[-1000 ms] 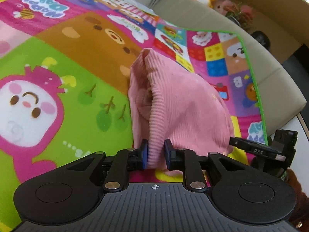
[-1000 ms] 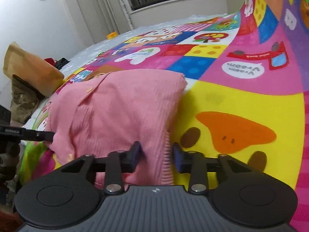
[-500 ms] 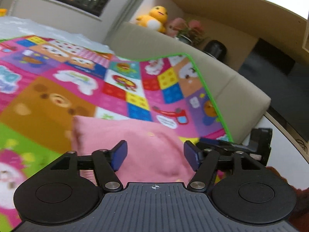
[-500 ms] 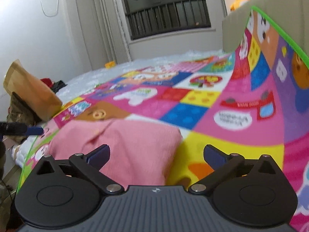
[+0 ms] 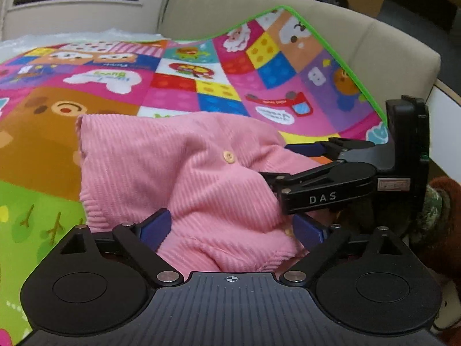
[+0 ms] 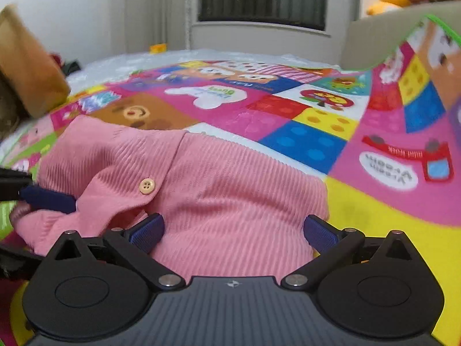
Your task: Fold clothes
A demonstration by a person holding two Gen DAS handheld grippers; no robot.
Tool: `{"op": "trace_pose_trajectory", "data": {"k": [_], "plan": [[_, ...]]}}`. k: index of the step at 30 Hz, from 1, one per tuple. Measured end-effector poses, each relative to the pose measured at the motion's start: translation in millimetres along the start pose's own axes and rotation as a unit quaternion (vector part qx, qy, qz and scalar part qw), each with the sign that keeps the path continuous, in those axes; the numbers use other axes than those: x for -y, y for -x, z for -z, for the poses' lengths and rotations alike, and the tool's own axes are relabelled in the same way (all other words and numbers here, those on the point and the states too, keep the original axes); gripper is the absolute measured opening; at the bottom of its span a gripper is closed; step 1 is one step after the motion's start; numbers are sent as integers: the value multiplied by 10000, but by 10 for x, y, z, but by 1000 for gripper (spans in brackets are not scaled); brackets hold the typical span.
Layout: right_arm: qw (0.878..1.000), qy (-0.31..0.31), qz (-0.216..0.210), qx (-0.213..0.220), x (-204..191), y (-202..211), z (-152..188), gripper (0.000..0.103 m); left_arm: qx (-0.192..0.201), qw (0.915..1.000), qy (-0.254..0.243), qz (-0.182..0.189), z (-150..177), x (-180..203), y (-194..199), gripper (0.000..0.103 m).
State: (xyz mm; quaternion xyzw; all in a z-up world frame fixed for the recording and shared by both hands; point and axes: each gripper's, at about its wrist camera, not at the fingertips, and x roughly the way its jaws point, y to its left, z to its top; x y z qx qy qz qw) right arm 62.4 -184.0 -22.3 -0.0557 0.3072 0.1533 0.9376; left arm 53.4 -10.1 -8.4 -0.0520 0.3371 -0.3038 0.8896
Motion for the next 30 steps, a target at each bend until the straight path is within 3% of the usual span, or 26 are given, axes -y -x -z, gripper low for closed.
{"op": "trace_pose_trajectory", "data": {"k": [5,11,18,20,23,30], "plan": [[9993,-44,-291,-225,110,74,-109,103,21,9999,101,87,-22,-24,2,98],[9971,-457,-537,270,324,379,-128,103,66,9998,168,115,-25,-27,-5,98],[9955,-833,203,396,619,342,21,103,84,9996,220,135,-38,-14,33,98],[9940,-982,333,337,713,255,105,103,168,9985,269,441,-67,29,90,98],[9866,-1589,75,358,870,146,260,103,298,9961,253,791,-119,118,144,98],[9823,-1749,27,676,889,158,382,103,208,9975,-79,669,-158,302,-154,101]]}}
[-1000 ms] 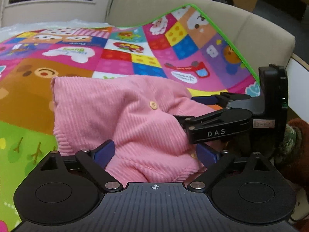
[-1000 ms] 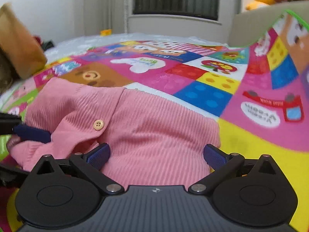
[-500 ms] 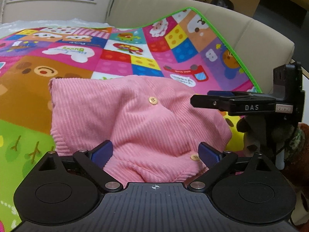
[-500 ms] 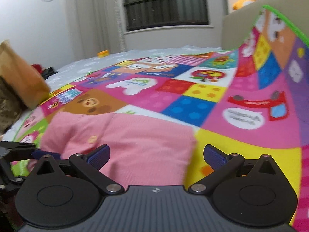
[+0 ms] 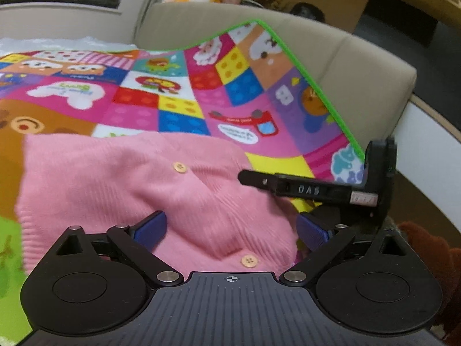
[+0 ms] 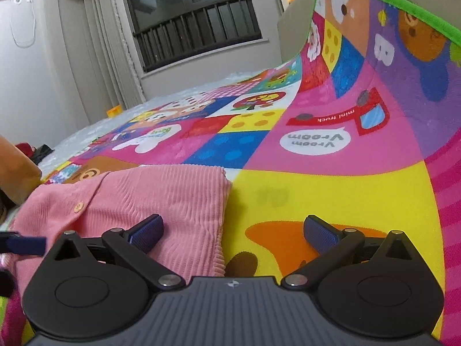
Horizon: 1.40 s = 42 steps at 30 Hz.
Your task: Fold clothes
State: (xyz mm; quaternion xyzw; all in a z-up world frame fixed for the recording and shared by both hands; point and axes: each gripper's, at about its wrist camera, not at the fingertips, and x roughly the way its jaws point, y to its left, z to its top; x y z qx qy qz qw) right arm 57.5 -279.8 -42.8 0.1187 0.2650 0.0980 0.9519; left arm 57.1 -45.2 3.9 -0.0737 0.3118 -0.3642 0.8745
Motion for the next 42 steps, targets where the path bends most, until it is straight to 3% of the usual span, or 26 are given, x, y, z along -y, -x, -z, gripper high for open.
{"op": "trace_pose_trajectory", "data": {"k": [7,10,13,16,18,22,25,27,31,32,36,40,42], "plan": [[9999,-87,-66,3,15,-10,6,103,-346,9975,-610,74,188,197,-130,103],[9999,-123,-83,-51,17,-19,-9,103,-345,9982,-373,319,162,193,-28,103],[9999,17,-92,-130,-14,1,-33,103,-36,9985,-304,453,90,172,147,103],[9991,395,-64,-131,-115,104,-111,103,317,9992,-179,172,35,40,358,103],[9966,818,-64,113,-249,240,-128,103,456,9989,143,6,60,-144,486,103],[9753,2168,-43,432,-681,406,-25,103,625,9926,1045,34,205,-526,641,103],[9532,3010,47,287,-977,297,174,103,777,9848,1524,292,293,-679,683,103],[9365,3504,-7,127,-1176,208,368,103,781,9824,1674,292,331,-725,671,103],[8971,4387,172,500,-1414,280,572,103,727,9828,1680,245,339,-734,687,103],[8921,4487,151,520,-1429,308,558,103,721,9831,1666,247,338,-737,698,103],[9252,3764,-413,264,-1272,484,169,103,770,9826,1670,264,352,-747,726,103],[9538,2930,-400,536,-1171,585,-168,103,774,9820,1704,269,385,-750,713,103],[9594,2735,-381,581,-1177,532,-206,103,768,9820,1705,253,394,-745,708,103]]}}
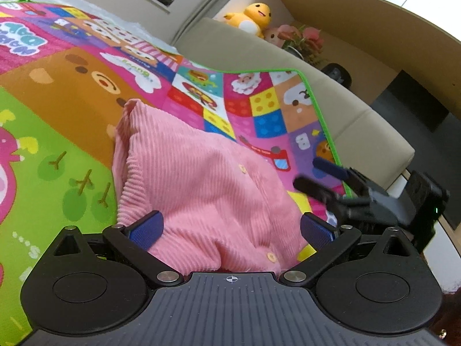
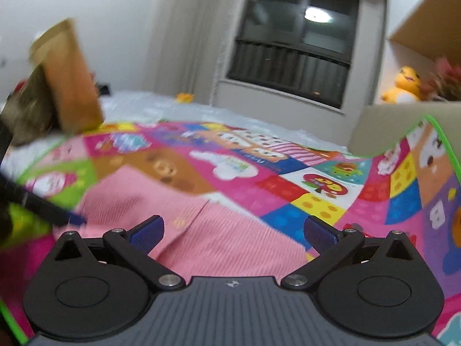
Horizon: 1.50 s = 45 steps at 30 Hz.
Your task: Fold clothes
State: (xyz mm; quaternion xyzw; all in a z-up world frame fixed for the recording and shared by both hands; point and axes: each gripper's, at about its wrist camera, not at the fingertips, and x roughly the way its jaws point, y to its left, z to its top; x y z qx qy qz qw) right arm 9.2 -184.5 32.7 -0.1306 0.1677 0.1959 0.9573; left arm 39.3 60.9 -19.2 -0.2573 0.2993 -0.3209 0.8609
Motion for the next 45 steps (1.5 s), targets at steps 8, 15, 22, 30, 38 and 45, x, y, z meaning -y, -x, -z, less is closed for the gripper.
{"op": "trace_pose_trajectory", "data": {"k": [8,15,22,30,38,45], "plan": [[9923,1028,226,-651,-371,-443,442,103,-64,9999,-68,-94,54,9,109,103],[9953,532,-67,-806,-129,-342,267,103,284,9967,-747,108,-318,386,88,103],[9943,-328,835,-573,381,-415,82,103,8,9946,-581,-863,-570,145,-495,103],[9840,-576,1191,-1192,678,-874,386,103,-168,9894,-762,-1226,-502,33,-632,103],[9930,-489,753,-762,609,-494,300,103,-192,9885,-830,-1248,-491,39,-639,103],[9936,-218,339,-1058,445,-497,504,103,-138,9879,-825,-1306,-479,68,-616,103]]}}
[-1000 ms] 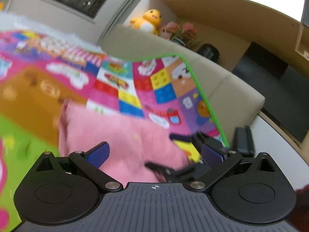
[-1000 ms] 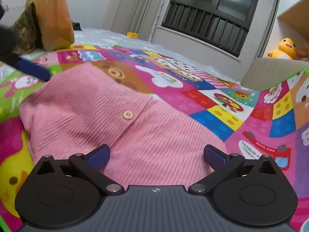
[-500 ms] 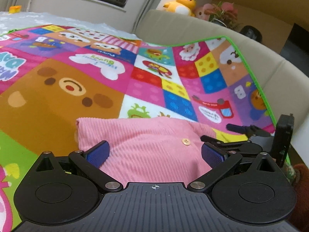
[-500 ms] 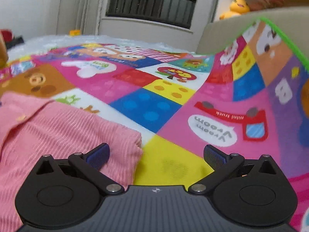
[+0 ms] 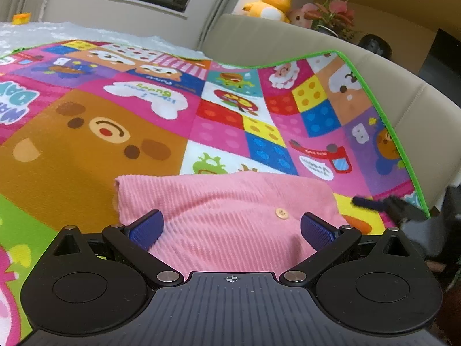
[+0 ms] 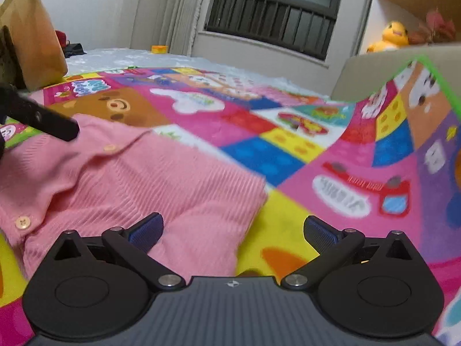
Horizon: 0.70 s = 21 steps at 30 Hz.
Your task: Fold clothes
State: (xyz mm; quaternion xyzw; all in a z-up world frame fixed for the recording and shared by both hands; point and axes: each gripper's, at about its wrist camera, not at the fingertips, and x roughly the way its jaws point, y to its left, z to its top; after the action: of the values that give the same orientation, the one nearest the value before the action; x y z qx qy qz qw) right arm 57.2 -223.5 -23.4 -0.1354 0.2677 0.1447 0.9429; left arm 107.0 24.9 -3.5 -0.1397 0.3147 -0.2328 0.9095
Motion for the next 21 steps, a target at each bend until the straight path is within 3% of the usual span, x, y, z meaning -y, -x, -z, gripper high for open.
{"op": "trace_pose_trajectory", "data": {"k": [3,10,13,16,21], "plan": [[9997,-209,-65,-54,26,-48,-11,103,44,9998,185,-53,15,25,201,103],[9986,-489,-205,-50,95,-51,37,103,-142,9915,1134,628,288,-89,822,103],[9972,-691,-278,-75,141,-52,50,103,-359,9865,1264,977,456,-88,901,103],[9964,-788,-305,-77,158,-27,29,103,-600,9756,1512,1473,610,-65,835,103],[9958,-818,-320,273,237,131,-144,103,-835,9673,1919,1436,706,-35,507,103]]}}
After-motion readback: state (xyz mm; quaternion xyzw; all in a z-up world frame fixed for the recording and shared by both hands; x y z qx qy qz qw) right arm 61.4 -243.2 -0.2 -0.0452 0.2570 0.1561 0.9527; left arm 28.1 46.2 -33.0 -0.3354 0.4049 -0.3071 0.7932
